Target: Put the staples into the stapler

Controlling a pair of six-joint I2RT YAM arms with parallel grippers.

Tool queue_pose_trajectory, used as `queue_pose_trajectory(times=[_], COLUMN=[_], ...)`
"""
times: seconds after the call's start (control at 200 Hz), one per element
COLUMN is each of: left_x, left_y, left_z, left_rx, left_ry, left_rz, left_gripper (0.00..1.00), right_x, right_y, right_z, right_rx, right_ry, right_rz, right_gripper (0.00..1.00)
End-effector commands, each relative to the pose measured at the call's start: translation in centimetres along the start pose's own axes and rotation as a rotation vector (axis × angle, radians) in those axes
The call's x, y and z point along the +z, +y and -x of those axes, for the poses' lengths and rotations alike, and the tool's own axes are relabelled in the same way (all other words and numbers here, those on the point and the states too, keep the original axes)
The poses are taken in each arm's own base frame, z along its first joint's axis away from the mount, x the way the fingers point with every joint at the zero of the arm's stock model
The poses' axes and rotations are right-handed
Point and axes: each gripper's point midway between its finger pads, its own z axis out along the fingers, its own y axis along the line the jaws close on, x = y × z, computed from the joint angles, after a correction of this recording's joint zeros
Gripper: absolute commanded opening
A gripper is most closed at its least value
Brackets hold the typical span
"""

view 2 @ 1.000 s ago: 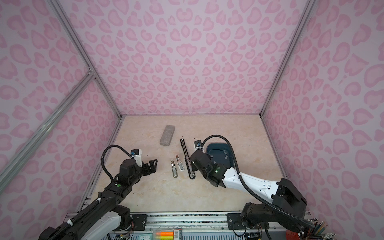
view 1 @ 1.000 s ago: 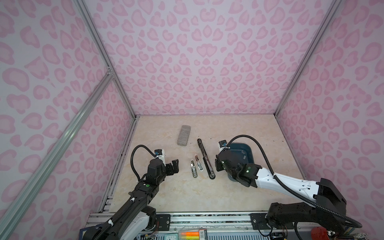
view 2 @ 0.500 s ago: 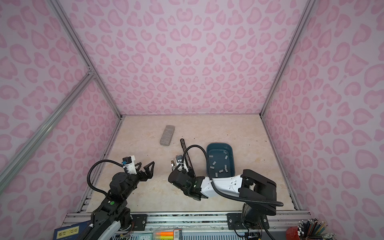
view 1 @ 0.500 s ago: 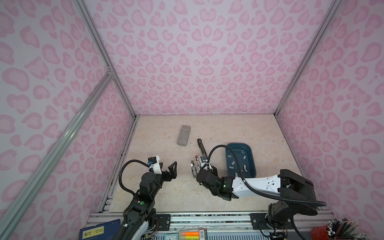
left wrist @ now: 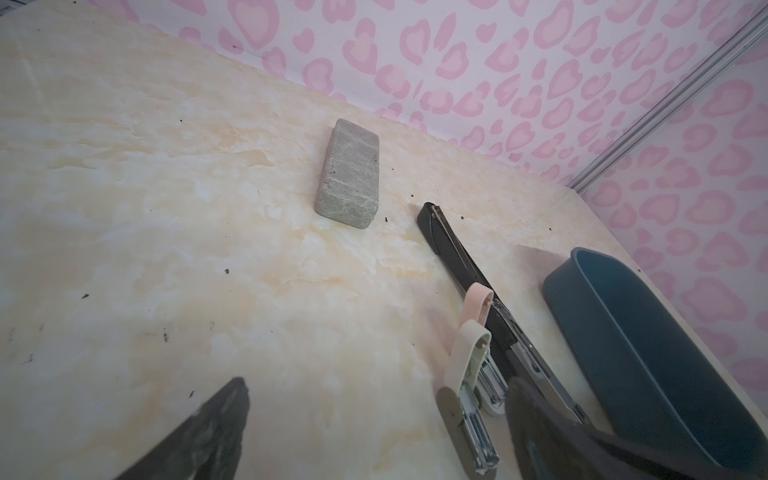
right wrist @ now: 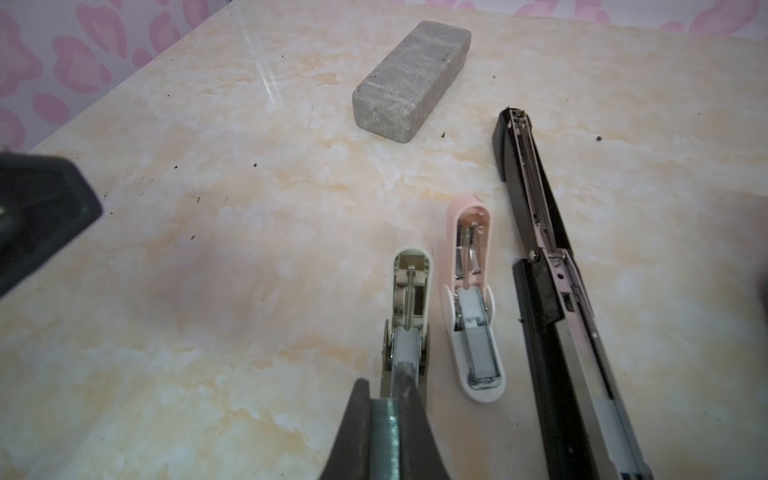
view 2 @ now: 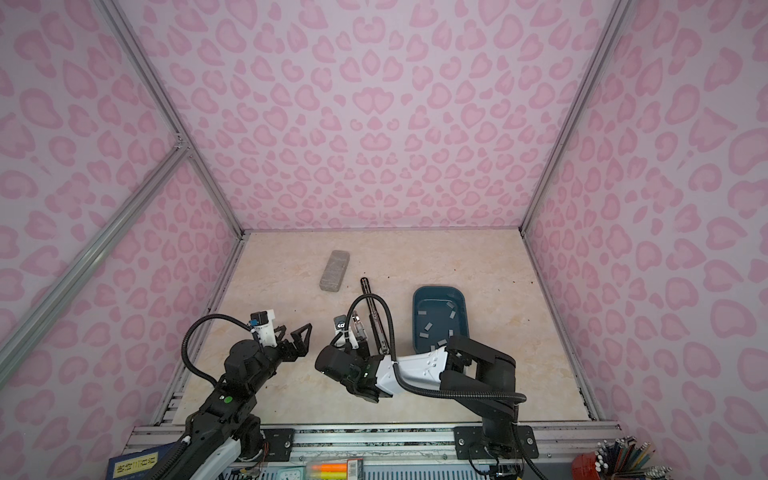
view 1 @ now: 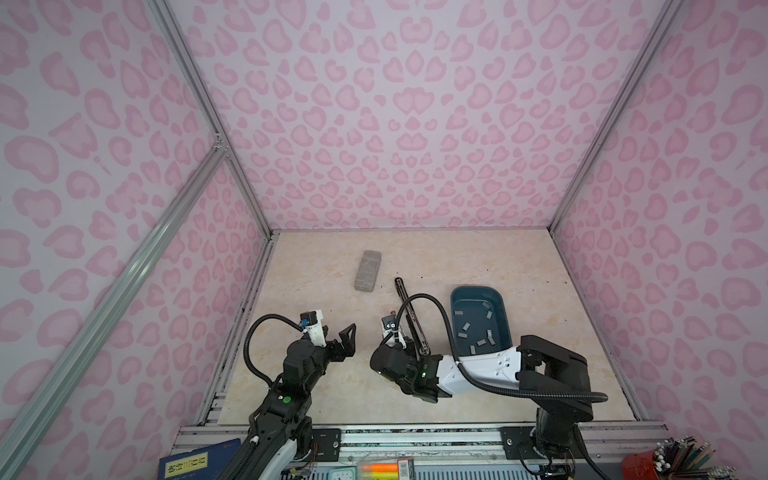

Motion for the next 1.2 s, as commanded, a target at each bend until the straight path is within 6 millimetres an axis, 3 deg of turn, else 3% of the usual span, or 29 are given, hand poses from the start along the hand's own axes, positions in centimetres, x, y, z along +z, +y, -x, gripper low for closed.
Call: queue_pose_trajectory(times=[0.0, 0.455, 1.195], left_x=[0.1, 0.1, 0.0], left_y=[-0.7, -0.7, -0.6], left_z=[1.2, 1.1, 1.1], left_rx=[-0.003, -0.004, -0.008], left_ry=[-0.034, -0.033, -0.039], left_rz=[-0.024, -0.025, -0.020], left_gripper=[0.97, 0.97, 0.97], right_x=[0.5, 4.0, 4.0], right_y=[-0.3, -1.2, -1.4], right_z=[-0.6, -1.5, -1.8], right_rx=[0.002, -0.034, -0.013], right_ry=[0.006, 0.050, 0.060], right_rz=[-0.033, -0.044, -0.056], right_gripper=[0.02, 0.02, 0.02])
